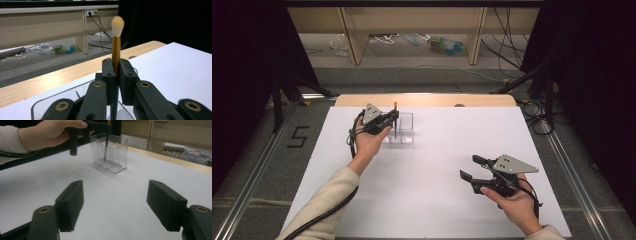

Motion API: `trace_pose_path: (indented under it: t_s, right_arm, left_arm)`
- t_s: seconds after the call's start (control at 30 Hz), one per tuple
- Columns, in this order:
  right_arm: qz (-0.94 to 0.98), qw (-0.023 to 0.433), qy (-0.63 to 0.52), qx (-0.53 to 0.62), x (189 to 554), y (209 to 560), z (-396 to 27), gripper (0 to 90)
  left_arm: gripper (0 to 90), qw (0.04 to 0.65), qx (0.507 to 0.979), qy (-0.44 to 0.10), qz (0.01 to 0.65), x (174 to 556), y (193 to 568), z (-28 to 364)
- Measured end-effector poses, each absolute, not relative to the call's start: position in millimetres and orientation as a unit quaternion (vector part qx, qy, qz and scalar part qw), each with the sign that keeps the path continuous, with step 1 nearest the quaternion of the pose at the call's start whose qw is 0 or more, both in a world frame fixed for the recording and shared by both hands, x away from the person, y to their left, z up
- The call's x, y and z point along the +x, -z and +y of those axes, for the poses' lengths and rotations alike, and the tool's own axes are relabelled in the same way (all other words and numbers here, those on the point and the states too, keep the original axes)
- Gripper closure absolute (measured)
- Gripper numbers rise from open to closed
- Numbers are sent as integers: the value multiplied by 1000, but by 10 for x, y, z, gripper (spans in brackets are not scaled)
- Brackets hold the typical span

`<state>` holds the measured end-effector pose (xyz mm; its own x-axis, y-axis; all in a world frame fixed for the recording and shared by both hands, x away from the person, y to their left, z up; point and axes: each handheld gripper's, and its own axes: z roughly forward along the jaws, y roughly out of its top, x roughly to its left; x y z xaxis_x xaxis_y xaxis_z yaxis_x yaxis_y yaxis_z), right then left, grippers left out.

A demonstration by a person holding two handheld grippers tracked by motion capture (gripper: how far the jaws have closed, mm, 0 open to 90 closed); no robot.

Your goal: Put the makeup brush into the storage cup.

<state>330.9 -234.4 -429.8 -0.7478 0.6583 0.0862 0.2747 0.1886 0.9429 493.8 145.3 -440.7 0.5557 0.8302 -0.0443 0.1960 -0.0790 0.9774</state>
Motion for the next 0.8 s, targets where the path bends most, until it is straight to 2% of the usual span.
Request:
trace_pose_path:
  t_s: [0.8]
  right_arm:
    - [752,187,-555,303,3320,4294,-2354,308]
  left_arm:
    - [835,563,676,-280,384,4941,4412,1471]
